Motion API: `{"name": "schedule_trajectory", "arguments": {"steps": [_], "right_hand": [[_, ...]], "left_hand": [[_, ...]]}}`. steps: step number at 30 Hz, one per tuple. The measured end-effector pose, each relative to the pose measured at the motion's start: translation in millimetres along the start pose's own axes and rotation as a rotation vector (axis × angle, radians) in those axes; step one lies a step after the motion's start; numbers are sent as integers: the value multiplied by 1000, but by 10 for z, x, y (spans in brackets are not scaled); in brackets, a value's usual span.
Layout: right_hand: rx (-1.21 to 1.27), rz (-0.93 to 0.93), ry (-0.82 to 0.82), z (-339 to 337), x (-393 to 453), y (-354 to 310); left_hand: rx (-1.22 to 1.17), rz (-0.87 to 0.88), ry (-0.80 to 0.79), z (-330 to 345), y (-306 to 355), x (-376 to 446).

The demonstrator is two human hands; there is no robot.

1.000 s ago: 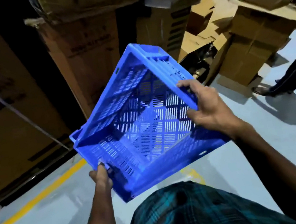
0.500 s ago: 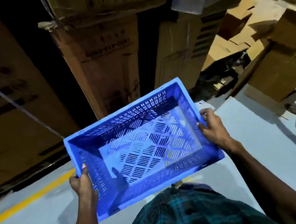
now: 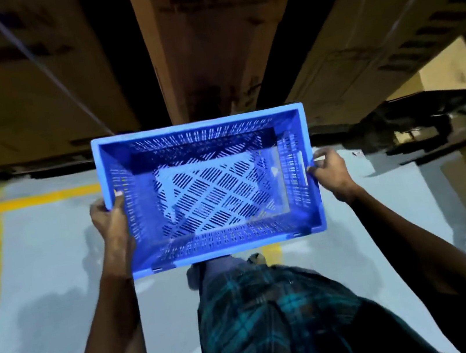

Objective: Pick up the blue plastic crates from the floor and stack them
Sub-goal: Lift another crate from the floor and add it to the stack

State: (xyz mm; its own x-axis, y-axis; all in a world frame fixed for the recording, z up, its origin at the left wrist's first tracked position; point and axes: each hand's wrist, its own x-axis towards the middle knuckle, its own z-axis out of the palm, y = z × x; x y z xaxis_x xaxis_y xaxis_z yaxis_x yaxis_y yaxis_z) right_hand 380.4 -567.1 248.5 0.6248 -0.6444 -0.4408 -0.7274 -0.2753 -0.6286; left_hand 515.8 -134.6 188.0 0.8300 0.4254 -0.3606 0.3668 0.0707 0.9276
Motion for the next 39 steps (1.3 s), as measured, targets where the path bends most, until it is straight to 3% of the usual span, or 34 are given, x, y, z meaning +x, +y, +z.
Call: {"name": "schedule_trajectory", "arguments": {"steps": [8,11,16,19,24,27,36,39], "right_hand": [[244,24,-42,577,545,17],[199,-23,-75,592,561,78],[-96,67,-84,541,-41,2],[-107,123,-91,554,-322,109],[-49,279,-101,545,-305,115],[82,319,-68,516,-170,72],[256,110,85,346,538,-75],[269,124,104,304,581,-87]], "left_hand": [[269,-110,-214,233,-211,979],[379,-105,-268,224,-403,1349],[628,-71,-271,219,118,709],[717,-67,-268,117,123,465],[838,-205,-159,57,36,388],[736,-203,-136,55,57,384],[525,-76,-239,191,-2,586],[471,-62,-228,193,-34,487]]}}
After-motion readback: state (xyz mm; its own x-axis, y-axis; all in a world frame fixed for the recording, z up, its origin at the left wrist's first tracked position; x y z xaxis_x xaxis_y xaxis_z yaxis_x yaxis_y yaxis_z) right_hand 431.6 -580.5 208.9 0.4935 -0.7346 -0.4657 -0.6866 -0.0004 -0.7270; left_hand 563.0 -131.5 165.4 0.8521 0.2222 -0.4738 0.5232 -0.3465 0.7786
